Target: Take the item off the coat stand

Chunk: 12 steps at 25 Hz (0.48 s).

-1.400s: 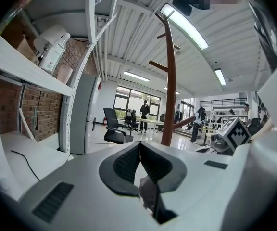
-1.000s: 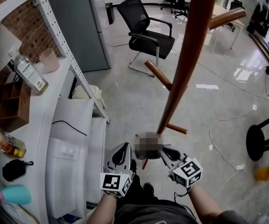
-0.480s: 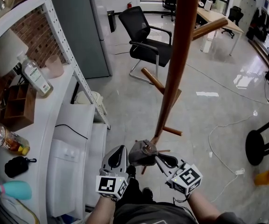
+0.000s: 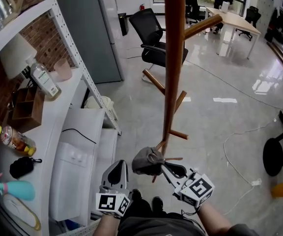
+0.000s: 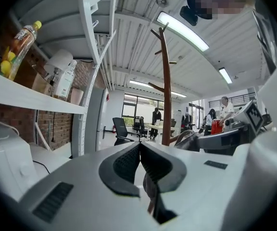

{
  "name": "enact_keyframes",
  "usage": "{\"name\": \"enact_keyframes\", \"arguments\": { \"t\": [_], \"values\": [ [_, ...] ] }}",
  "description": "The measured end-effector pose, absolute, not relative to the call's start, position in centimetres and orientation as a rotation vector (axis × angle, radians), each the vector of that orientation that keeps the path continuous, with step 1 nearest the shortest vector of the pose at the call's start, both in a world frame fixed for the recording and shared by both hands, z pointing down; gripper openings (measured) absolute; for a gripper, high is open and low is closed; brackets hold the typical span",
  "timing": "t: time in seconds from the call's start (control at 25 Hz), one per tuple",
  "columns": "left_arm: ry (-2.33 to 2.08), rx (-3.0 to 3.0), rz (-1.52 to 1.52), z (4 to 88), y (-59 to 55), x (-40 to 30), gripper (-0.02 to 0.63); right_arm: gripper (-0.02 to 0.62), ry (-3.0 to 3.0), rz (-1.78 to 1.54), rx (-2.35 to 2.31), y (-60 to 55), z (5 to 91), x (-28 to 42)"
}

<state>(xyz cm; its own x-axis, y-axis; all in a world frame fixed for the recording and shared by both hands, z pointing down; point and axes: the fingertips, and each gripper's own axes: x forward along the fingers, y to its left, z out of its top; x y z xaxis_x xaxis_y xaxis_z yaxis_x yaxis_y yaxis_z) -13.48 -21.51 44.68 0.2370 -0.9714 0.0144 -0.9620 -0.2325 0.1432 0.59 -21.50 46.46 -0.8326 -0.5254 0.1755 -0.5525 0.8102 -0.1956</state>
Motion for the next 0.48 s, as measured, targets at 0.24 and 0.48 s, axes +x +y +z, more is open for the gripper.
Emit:
{"name": "enact_keyframes", "arguments": {
  "t": [0.24,0.48],
  "values": [
    [-1.861,2.385,-0.084,44.8,-21.57,-13.24,0.008,0.021,-2.895,0.395,0.865,-21.61,46.45,0.84],
    [-1.836,2.385,-0.115,44.88,-21.3,-13.44,0.008,0.021,-2.879,0.376,0.896,-21.04,46.29,0.43]
  ]
}}
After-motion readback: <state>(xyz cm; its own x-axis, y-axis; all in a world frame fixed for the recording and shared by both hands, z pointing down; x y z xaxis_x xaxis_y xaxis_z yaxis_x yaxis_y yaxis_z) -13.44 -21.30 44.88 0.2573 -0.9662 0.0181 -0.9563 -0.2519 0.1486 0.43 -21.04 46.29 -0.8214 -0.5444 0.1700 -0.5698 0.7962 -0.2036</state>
